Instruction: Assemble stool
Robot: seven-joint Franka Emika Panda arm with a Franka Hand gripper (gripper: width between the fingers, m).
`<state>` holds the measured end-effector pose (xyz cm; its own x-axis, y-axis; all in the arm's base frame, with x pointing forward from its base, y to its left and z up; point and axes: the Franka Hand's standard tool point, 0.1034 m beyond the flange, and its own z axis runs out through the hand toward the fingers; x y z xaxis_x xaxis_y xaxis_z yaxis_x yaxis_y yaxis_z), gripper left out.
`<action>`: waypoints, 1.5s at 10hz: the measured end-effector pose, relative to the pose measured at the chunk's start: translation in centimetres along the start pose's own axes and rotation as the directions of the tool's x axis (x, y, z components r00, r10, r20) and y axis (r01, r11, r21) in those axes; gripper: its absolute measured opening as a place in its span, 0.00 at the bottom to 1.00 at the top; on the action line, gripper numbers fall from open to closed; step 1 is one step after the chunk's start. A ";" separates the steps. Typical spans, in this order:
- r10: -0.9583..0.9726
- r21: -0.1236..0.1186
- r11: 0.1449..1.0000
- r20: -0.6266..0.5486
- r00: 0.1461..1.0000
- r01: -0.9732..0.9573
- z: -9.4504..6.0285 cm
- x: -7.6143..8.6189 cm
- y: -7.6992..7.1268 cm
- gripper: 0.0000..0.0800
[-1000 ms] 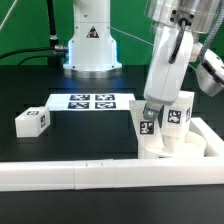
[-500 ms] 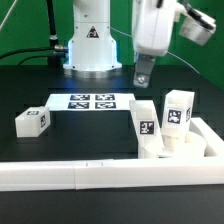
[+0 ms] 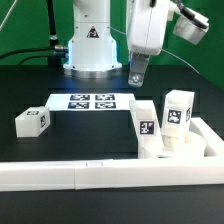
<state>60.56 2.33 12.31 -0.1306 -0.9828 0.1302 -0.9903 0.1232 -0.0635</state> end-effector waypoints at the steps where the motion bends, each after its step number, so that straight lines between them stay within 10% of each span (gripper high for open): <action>1: 0.000 -0.001 1.000 -0.001 1.000 0.000 0.1 0.0 0.0 0.81; 2: -0.013 0.008 1.000 0.000 1.000 0.013 0.1 0.2 0.0 0.81; 4: -0.079 0.130 0.988 0.009 0.997 0.078 0.9 2.2 0.7 0.81; 5: -0.124 0.140 0.982 -0.002 0.992 0.123 1.7 3.0 1.6 0.81; 11: -0.546 0.129 0.825 -0.063 0.835 0.550 2.6 6.4 2.4 0.81; 15: -0.802 0.101 0.579 -0.105 0.587 0.809 3.1 8.7 2.6 0.81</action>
Offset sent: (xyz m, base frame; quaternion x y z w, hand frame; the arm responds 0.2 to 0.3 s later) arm -0.0330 -0.0321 -0.0077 0.1300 -0.0393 -0.0379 0.9900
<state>57.02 -6.28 10.25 0.7131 -0.6617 0.2317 -0.6745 -0.7377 -0.0309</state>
